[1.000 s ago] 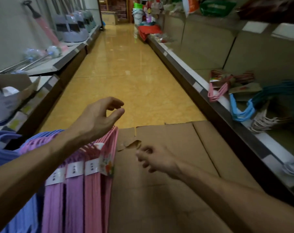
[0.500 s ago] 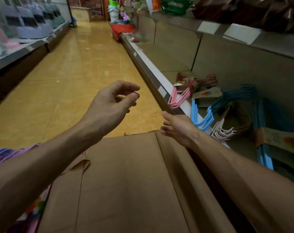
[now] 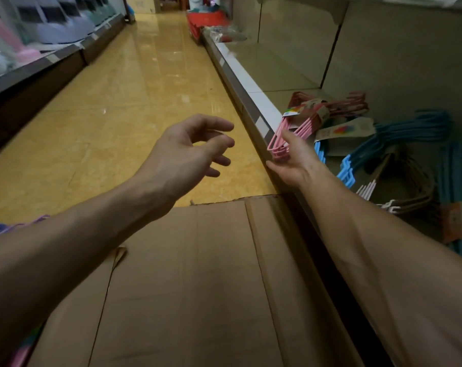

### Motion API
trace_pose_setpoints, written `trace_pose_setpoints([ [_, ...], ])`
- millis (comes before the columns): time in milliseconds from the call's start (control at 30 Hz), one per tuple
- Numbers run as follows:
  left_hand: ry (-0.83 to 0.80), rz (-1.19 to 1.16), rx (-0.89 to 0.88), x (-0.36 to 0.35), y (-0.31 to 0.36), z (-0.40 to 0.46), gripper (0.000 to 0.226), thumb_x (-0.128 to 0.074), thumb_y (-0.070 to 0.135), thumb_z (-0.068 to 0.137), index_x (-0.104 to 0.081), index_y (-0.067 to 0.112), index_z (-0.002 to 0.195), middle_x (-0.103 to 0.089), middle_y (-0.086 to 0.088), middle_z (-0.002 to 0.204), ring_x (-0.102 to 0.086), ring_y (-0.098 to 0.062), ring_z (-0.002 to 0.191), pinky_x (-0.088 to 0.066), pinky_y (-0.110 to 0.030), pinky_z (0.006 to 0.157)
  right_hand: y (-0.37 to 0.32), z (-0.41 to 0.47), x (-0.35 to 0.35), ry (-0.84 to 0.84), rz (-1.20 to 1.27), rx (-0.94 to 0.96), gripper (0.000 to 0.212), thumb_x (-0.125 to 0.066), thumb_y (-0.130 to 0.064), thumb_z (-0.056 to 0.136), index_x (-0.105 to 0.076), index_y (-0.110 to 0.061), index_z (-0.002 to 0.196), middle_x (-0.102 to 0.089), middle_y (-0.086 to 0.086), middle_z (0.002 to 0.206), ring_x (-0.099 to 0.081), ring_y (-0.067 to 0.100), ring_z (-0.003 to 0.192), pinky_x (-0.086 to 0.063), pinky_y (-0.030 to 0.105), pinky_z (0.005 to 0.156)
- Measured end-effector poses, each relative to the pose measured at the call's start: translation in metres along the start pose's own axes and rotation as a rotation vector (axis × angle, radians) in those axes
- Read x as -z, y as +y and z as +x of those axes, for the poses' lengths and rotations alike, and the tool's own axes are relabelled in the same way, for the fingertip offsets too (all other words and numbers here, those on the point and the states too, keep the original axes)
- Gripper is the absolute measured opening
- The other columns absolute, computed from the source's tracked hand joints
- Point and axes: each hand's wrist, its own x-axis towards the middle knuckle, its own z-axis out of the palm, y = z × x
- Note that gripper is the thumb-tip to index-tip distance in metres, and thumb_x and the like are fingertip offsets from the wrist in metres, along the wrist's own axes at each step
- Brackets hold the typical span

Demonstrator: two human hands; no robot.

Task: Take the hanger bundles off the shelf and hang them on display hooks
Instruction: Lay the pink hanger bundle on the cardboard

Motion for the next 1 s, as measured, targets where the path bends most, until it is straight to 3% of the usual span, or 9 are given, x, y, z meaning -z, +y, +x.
trace_pose_setpoints([
  [100, -0.025, 0.043, 0.006, -0.006, 0.001, -0.001, 0.023, -0.058, 0.023, 0.098, -0.062, 0.028, 0.121, -0.068, 0.007, 0.107, -0.071, -0.005, 0.088, -0.06, -0.025, 0.073, -0.009, 0.001, -0.001, 0.014, 0.036, -0.002, 0.056, -0.075, -0.02, 0.087, -0.048, -0.01, 0.135, -0.058, 0.02, 0.127, -0.056, 0.035, 0.12, -0.051, 0.05, 0.1],
  [200, -0.044, 0.056, 0.004, -0.008, 0.006, 0.0, 0.021, -0.058, 0.023, 0.098, -0.063, 0.029, 0.118, -0.068, 0.008, 0.107, -0.071, -0.006, 0.087, -0.06, -0.026, 0.073, -0.015, 0.001, -0.005, 0.075, -0.047, 0.018, 0.043, -0.073, -0.017, 0.089, -0.053, -0.009, 0.126, -0.062, 0.015, 0.111, -0.062, 0.022, 0.097, -0.059, 0.033, 0.086],
  [300, -0.056, 0.071, -0.002, -0.007, 0.013, 0.002, 0.021, -0.058, 0.023, 0.098, -0.063, 0.028, 0.118, -0.068, 0.008, 0.107, -0.071, -0.007, 0.087, -0.06, -0.027, 0.074, -0.02, 0.0, -0.011, 0.107, -0.049, 0.031, 0.026, -0.059, -0.003, 0.095, -0.054, -0.005, 0.12, -0.057, 0.012, 0.089, -0.052, 0.014, 0.07, -0.049, 0.021, 0.064],
  [367, -0.06, 0.068, -0.002, -0.006, 0.016, 0.002, 0.021, -0.058, 0.023, 0.098, -0.063, 0.028, 0.118, -0.068, 0.008, 0.107, -0.072, -0.007, 0.086, -0.06, -0.027, 0.073, -0.024, -0.002, -0.01, 0.125, -0.035, 0.04, 0.022, -0.049, 0.004, 0.095, -0.052, -0.005, 0.114, -0.054, 0.014, 0.089, -0.055, 0.017, 0.071, -0.05, 0.021, 0.062],
  [500, -0.081, 0.068, 0.003, -0.006, 0.019, -0.001, 0.02, -0.057, 0.022, 0.098, -0.063, 0.029, 0.117, -0.068, 0.007, 0.107, -0.072, -0.008, 0.086, -0.06, -0.027, 0.072, -0.032, -0.005, 0.001, 0.168, 0.049, 0.11, 0.038, -0.043, 0.008, 0.096, -0.045, -0.007, 0.131, -0.055, 0.019, 0.105, -0.064, 0.026, 0.094, -0.058, 0.026, 0.073],
  [600, -0.088, 0.072, -0.001, -0.007, 0.021, -0.003, 0.02, -0.057, 0.021, 0.099, -0.063, 0.029, 0.117, -0.068, 0.007, 0.106, -0.072, -0.008, 0.085, -0.061, -0.029, 0.072, -0.036, -0.011, 0.013, 0.194, 0.028, 0.169, 0.037, -0.039, 0.01, 0.095, -0.046, -0.003, 0.129, -0.057, 0.021, 0.111, -0.063, 0.021, 0.078, -0.056, 0.022, 0.063],
  [700, -0.092, 0.088, -0.015, -0.007, 0.024, -0.006, 0.021, -0.056, 0.021, 0.099, -0.062, 0.029, 0.117, -0.068, 0.008, 0.106, -0.072, -0.007, 0.085, -0.06, -0.026, 0.07, -0.035, -0.019, 0.023, 0.191, -0.065, 0.233, 0.038, -0.037, 0.013, 0.091, -0.045, 0.006, 0.128, -0.059, 0.021, 0.094, -0.058, 0.017, 0.064, -0.045, 0.021, 0.05],
  [900, -0.09, 0.127, -0.041, 0.006, 0.034, -0.021, 0.021, -0.055, 0.024, 0.099, -0.062, 0.03, 0.118, -0.067, 0.008, 0.106, -0.071, -0.006, 0.085, -0.058, -0.023, 0.066, -0.039, -0.049, 0.035, 0.043, -0.122, 0.256, 0.013, -0.049, 0.012, 0.09, -0.054, 0.014, 0.102, -0.062, 0.024, 0.088, -0.057, 0.018, 0.062, -0.044, 0.021, 0.051],
  [1000, -0.057, 0.126, -0.043, 0.021, 0.041, -0.035, 0.021, -0.055, 0.024, 0.099, -0.061, 0.031, 0.118, -0.067, 0.008, 0.107, -0.071, -0.005, 0.085, -0.058, -0.022, 0.064, -0.038, -0.082, 0.033, -0.077, -0.108, 0.21, 0.018, -0.05, 0.008, 0.093, -0.051, 0.016, 0.109, -0.064, 0.025, 0.094, -0.059, 0.017, 0.067, -0.045, 0.022, 0.056],
])
